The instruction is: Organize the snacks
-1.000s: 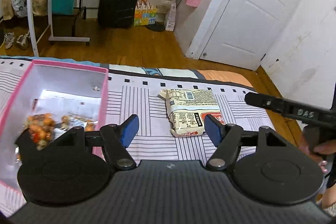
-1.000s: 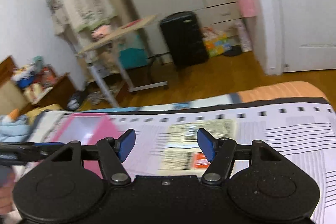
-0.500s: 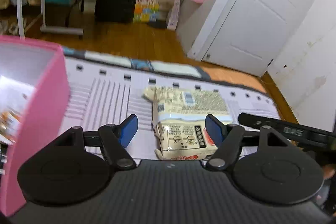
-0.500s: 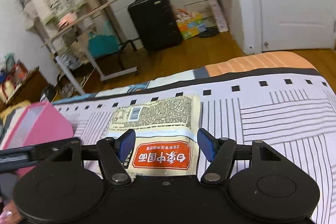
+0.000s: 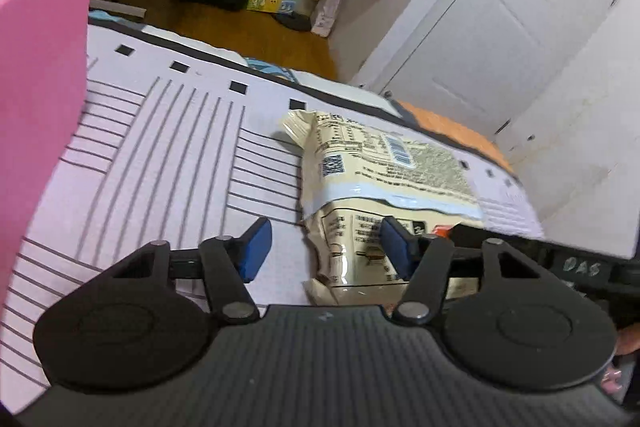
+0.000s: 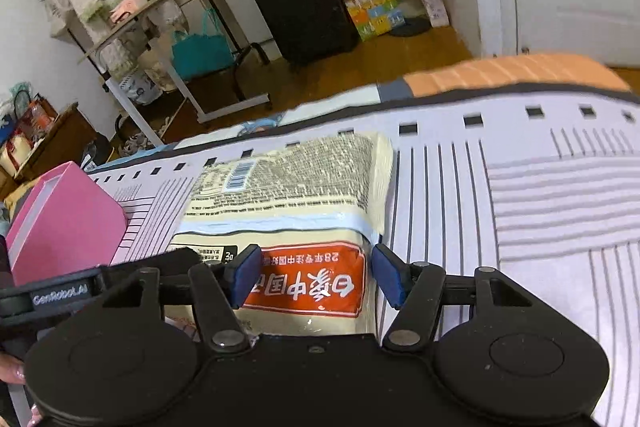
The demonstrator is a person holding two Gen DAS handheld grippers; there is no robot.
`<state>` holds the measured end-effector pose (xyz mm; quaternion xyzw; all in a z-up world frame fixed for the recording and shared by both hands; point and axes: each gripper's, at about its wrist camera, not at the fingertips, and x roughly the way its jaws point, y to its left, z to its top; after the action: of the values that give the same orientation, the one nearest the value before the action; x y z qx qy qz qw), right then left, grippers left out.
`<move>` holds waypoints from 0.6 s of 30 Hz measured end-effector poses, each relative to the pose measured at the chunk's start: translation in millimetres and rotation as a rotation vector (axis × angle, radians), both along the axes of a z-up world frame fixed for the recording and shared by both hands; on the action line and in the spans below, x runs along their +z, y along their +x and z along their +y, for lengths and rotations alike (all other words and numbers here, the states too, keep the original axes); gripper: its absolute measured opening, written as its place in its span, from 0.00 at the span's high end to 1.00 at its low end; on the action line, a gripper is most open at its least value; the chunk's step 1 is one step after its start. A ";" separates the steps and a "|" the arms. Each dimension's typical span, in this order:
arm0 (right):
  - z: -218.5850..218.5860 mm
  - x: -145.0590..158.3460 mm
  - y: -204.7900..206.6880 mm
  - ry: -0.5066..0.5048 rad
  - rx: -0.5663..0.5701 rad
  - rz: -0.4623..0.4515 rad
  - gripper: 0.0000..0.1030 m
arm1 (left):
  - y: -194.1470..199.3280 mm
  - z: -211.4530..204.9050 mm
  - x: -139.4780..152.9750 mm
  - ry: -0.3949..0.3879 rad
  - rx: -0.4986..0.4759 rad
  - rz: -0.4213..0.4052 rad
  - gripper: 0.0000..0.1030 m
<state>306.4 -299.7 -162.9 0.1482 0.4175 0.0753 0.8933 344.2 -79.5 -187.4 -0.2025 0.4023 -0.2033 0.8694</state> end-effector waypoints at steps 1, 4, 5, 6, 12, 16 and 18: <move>-0.8 -0.4 0.5 0.012 -0.012 0.012 0.36 | 1.6 0.1 -1.9 -0.029 -0.025 0.008 0.58; -1.1 -2.3 2.9 0.057 0.002 0.055 0.38 | 5.0 0.3 -8.2 -0.105 -0.052 0.054 0.64; 0.7 -2.0 2.6 0.049 0.006 0.054 0.38 | 4.8 -1.4 -7.6 -0.094 -0.059 0.044 0.64; 3.3 -1.6 2.8 0.043 0.010 0.055 0.40 | 4.4 -3.1 -7.2 -0.083 -0.063 0.037 0.64; 14.1 7.6 -0.5 0.001 0.033 0.100 0.45 | 0.4 -7.7 0.0 -0.073 -0.096 0.070 0.64; 11.7 9.6 -3.6 0.018 0.054 0.148 0.45 | -0.7 -9.6 8.9 -0.026 -0.136 0.117 0.63; 10.0 10.5 -4.1 0.033 0.061 0.180 0.44 | -0.9 -9.1 11.2 -0.023 -0.152 0.143 0.61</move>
<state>302.3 -289.7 -152.4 0.1563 0.4991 0.0956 0.8470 343.3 -88.5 -176.2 -0.1956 0.4752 -0.2581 0.8181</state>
